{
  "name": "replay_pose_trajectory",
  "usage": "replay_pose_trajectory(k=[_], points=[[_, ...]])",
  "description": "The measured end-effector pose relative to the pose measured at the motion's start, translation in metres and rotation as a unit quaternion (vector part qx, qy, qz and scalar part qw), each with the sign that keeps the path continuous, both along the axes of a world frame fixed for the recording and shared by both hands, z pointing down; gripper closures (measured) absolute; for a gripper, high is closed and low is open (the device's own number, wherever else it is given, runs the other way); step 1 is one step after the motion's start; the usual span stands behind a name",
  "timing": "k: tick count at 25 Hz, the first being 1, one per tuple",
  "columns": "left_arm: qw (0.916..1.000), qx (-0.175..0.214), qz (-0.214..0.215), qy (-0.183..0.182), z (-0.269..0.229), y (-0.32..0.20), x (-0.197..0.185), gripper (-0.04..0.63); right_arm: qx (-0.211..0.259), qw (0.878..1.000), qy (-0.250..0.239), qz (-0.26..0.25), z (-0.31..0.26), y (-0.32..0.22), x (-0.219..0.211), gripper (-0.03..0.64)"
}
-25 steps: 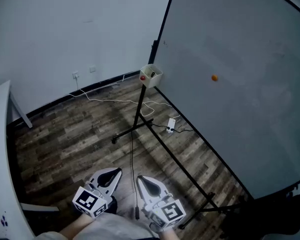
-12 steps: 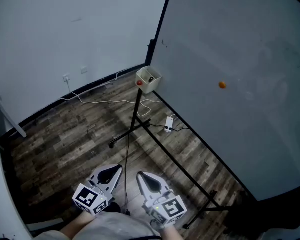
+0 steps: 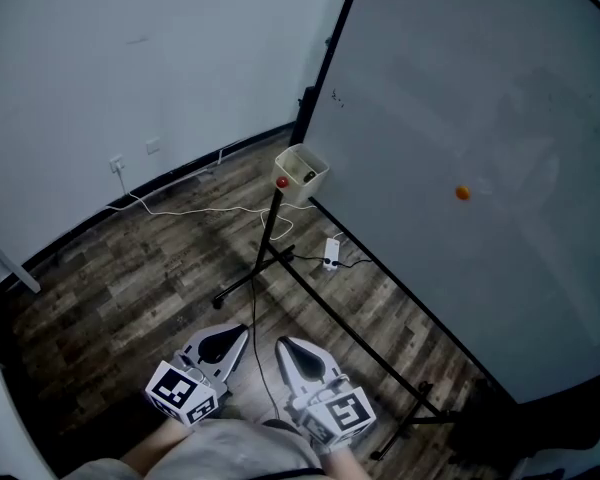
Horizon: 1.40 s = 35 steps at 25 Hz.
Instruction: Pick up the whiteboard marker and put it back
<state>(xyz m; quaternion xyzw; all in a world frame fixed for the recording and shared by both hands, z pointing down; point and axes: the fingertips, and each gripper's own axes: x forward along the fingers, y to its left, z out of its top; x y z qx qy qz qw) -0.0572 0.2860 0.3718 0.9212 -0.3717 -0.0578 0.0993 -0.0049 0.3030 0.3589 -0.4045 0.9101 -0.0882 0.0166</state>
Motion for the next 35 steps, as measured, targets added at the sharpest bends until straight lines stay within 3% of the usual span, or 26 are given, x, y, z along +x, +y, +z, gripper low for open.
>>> replay_pose_trajectory(k=[12, 17, 25, 35], points=[[0.999, -0.039, -0.011, 0.019, 0.026, -0.045, -0.024, 0.58, -0.034, 0.999, 0.013, 0.02, 0.021, -0.056, -0.01, 0.597], [0.9984, -0.045, -0.029, 0.021, 0.032, -0.082, -0.032, 0.58, -0.012, 0.999, 0.033, 0.008, 0.023, -0.087, -0.015, 0.597], [0.999, -0.034, -0.018, 0.021, 0.022, -0.148, -0.009, 0.58, 0.005, 1.0, 0.022, -0.007, 0.012, -0.148, -0.006, 0.597], [0.9993, -0.034, -0.004, 0.012, 0.02, -0.21, 0.024, 0.58, -0.011, 1.0, 0.015, -0.015, 0.023, -0.208, 0.018, 0.597]])
